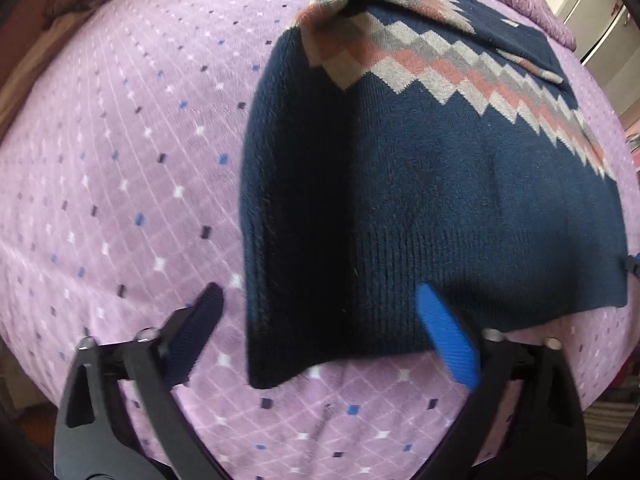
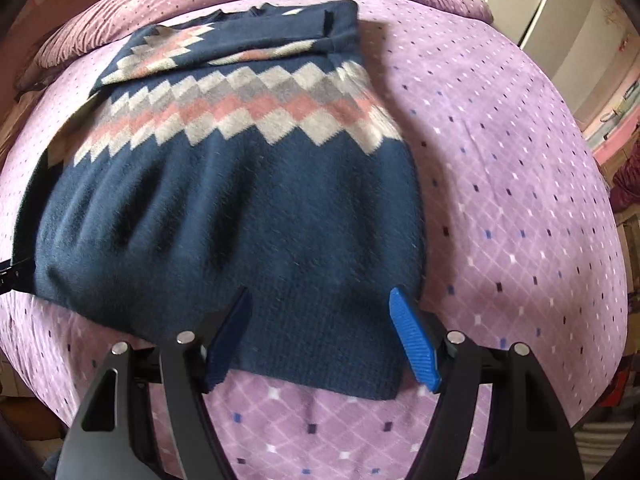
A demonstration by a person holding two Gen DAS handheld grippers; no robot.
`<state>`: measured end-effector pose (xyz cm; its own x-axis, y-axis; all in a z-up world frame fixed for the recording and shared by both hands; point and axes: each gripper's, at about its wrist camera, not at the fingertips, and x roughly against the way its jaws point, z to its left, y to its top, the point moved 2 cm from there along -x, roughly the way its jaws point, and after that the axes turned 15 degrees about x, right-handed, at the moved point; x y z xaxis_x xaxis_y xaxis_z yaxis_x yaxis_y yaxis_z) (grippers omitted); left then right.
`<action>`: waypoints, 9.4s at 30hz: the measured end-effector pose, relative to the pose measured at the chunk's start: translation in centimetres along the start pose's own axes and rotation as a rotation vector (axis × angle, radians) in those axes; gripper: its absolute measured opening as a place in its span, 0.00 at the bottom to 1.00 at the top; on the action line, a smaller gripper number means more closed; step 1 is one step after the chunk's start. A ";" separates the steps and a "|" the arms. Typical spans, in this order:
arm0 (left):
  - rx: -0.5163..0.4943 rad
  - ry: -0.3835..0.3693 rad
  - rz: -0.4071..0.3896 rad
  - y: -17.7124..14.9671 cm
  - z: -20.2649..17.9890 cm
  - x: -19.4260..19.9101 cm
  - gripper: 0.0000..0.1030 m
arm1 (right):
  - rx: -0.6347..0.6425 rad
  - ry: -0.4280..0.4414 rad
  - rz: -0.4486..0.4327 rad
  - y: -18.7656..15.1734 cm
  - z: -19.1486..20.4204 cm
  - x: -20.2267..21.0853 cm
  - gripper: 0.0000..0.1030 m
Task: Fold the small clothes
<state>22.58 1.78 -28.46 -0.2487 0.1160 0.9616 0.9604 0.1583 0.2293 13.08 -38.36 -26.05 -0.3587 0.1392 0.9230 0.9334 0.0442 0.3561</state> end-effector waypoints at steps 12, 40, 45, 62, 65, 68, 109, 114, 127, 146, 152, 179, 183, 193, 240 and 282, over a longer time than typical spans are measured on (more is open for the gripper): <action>-0.017 -0.016 0.055 0.5 -0.1 -0.3 0.18 | -0.084 0.013 0.054 -3.3 -2.4 -1.0 0.69; 0.006 -0.063 0.041 4.5 0.3 3.3 0.08 | -0.221 0.200 0.027 -0.1 -3.7 0.7 0.10; -0.006 -0.094 -0.033 8.2 -1.5 5.0 0.08 | -0.191 0.201 -0.069 4.6 -4.3 2.7 0.09; 0.032 -0.119 -0.291 25.1 -7.5 5.3 0.07 | -0.171 0.124 -0.344 24.6 -8.7 1.3 0.09; 0.025 -0.127 -0.339 28.3 -9.1 5.4 0.07 | -0.155 0.099 -0.371 27.8 -9.5 0.7 0.09; 0.017 -0.132 -0.366 32.0 -10.9 4.9 0.07 | -0.166 0.097 -0.368 31.4 -10.7 -1.2 0.09; -0.170 -0.072 -0.367 35.8 -17.0 -2.3 0.97 | 0.025 0.090 -0.252 37.4 -9.2 -13.8 0.16; -0.154 -0.081 -0.349 36.5 -17.4 -3.2 0.97 | -0.030 0.071 -0.218 40.1 -10.7 -17.2 0.10; -0.182 -0.039 -0.287 37.1 -18.4 -5.5 0.97 | 0.050 0.081 -0.380 37.5 -8.5 -10.5 0.22; -0.147 0.028 -0.177 39.5 -15.7 -12.3 0.93 | 0.000 0.022 -0.331 28.6 -9.1 -5.7 0.35; -0.154 0.027 -0.268 37.2 -15.2 -6.8 0.94 | -0.015 0.015 -0.346 28.9 -9.3 -4.7 0.45; -0.166 -0.156 -0.027 18.7 -24.5 -5.7 0.97 | -0.162 -0.009 -0.166 20.9 -8.8 -7.2 0.61; -0.186 -0.139 -0.057 18.8 -26.0 -6.3 0.97 | -0.200 -0.016 -0.147 19.5 -10.4 -7.9 0.61; -0.209 -0.041 -0.087 19.2 -26.9 -9.0 0.97 | -0.372 0.130 -0.134 16.6 -11.5 -10.9 0.61; -0.225 -0.004 -0.094 20.1 -25.6 -10.5 0.97 | -0.362 0.119 -0.255 22.3 -7.6 -11.6 0.28; -0.214 -0.044 -0.138 20.8 -21.9 -7.6 0.97 | -0.343 0.051 -0.342 25.2 -5.3 -6.4 0.25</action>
<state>47.17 -17.29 -27.69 -0.3804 0.1509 0.9124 0.9204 -0.0350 0.3895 38.89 -43.43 -22.19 -0.6522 0.1243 0.7478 0.7083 -0.2513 0.6596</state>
